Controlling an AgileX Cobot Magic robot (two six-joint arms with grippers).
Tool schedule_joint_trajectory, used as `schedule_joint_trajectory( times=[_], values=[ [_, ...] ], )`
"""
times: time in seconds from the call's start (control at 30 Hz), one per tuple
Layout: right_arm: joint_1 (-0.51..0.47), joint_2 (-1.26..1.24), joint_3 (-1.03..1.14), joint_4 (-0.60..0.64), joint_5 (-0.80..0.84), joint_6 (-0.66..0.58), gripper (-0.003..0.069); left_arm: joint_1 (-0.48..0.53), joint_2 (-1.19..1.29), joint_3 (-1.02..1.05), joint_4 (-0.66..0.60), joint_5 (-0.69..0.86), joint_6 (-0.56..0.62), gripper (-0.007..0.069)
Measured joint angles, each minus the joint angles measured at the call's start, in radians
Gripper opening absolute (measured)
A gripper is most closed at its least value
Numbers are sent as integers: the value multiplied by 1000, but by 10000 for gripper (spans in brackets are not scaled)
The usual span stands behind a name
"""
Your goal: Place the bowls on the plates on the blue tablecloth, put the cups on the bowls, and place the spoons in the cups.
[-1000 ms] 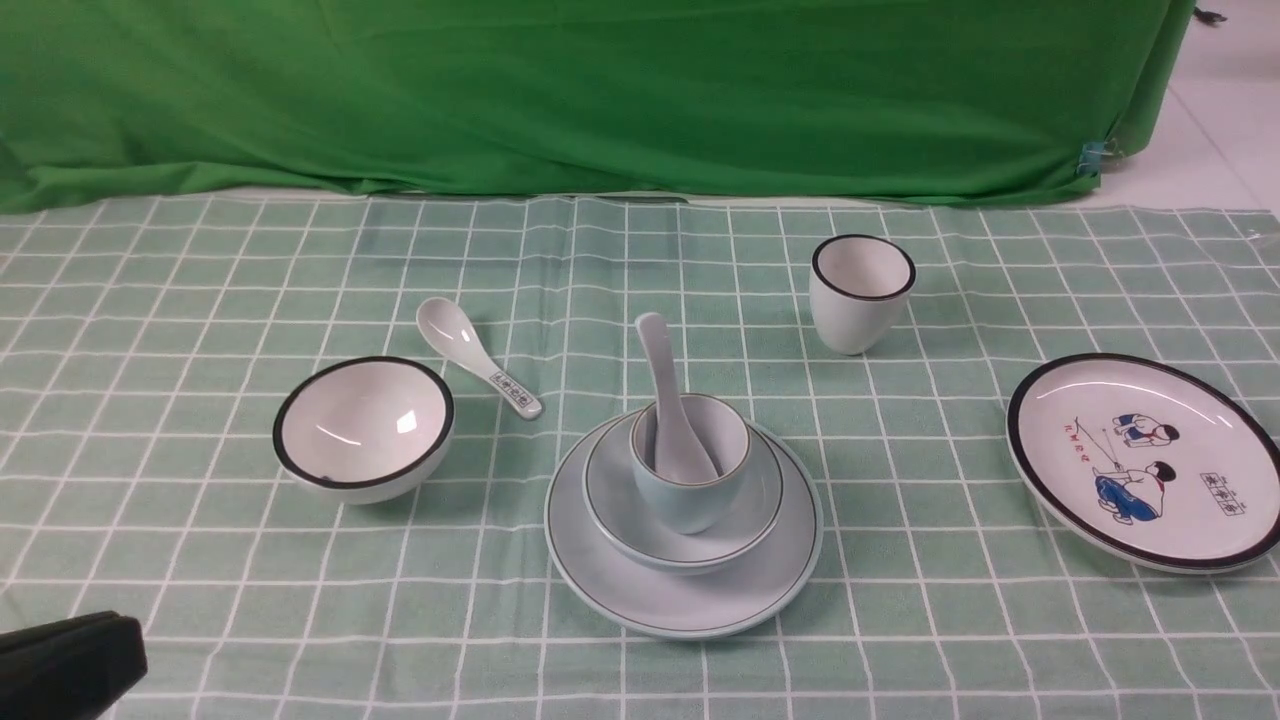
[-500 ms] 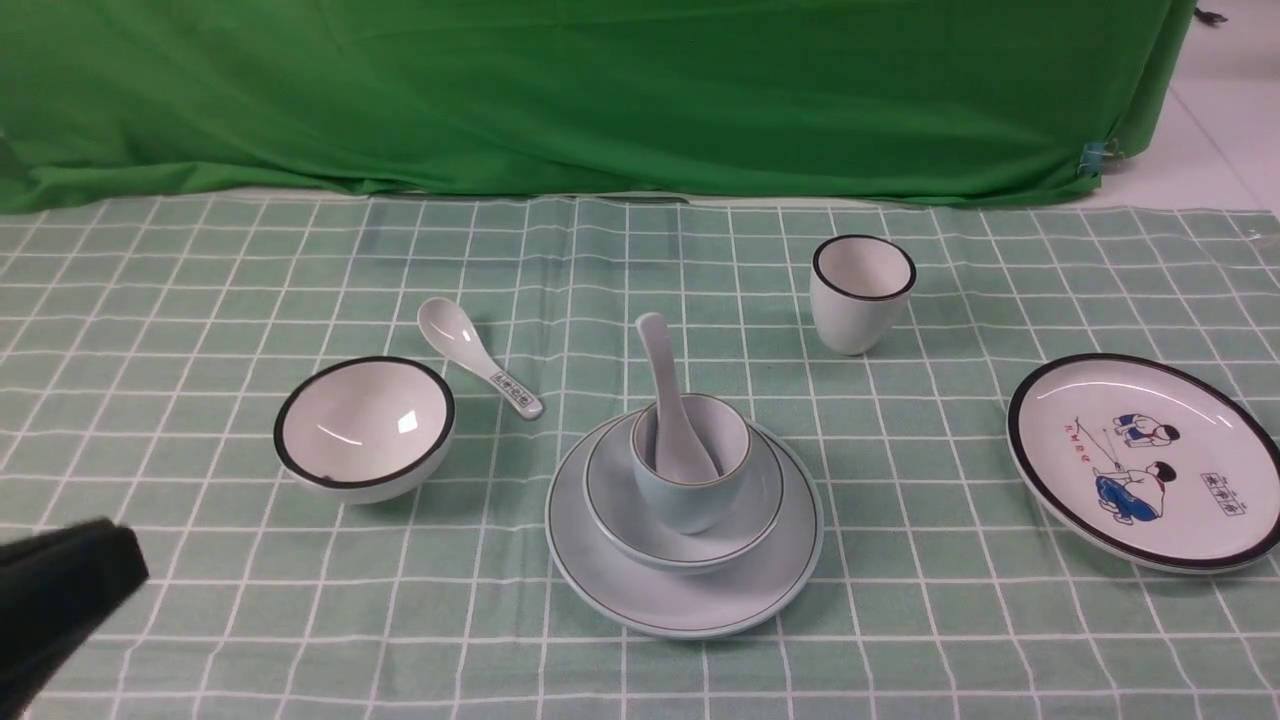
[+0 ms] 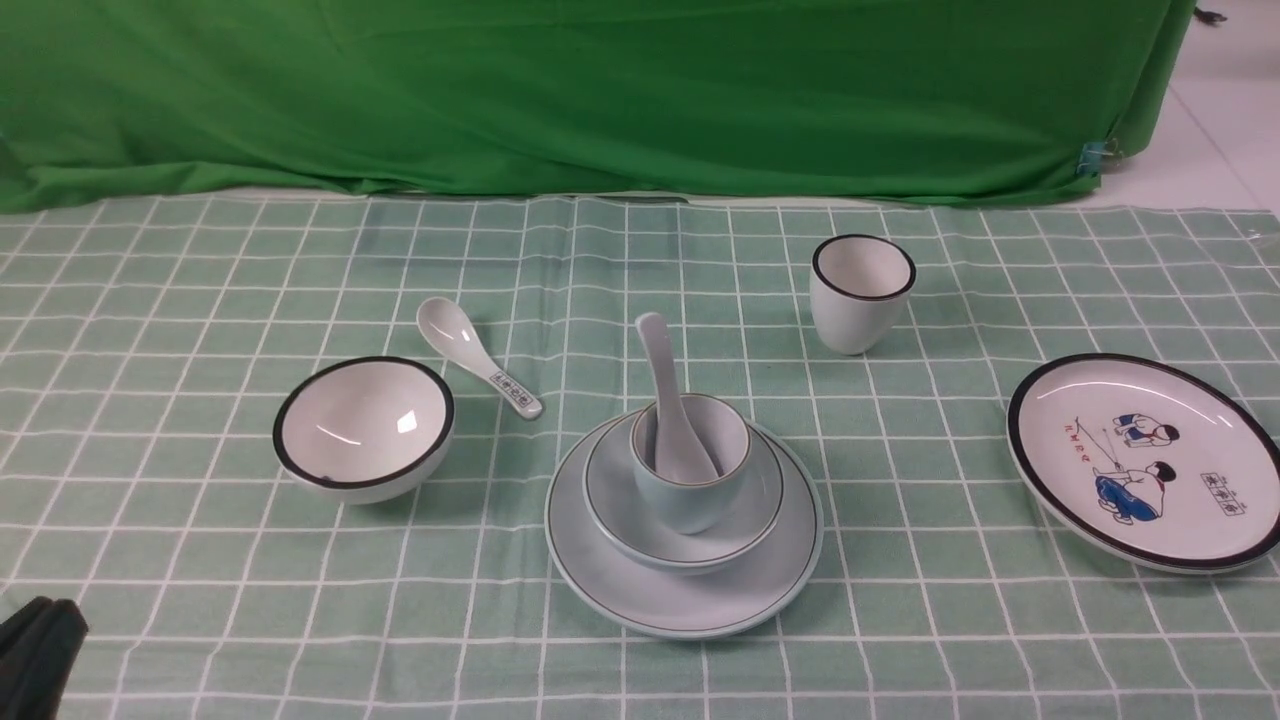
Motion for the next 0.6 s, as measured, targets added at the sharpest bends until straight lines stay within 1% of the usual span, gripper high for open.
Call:
schedule_joint_trajectory(
  times=[0.13, 0.3, 0.6],
  values=[
    [0, 0, 0, 0, -1, 0, 141, 1, -8, 2, 1, 72, 2, 13],
    [0, 0, 0, 1, -1, 0, 144, 10, -8, 3, 1, 91, 2, 13],
    [0, 0, 0, 0, -1, 0, 171, 108, -8, 3, -34, 98, 3, 13]
  ],
)
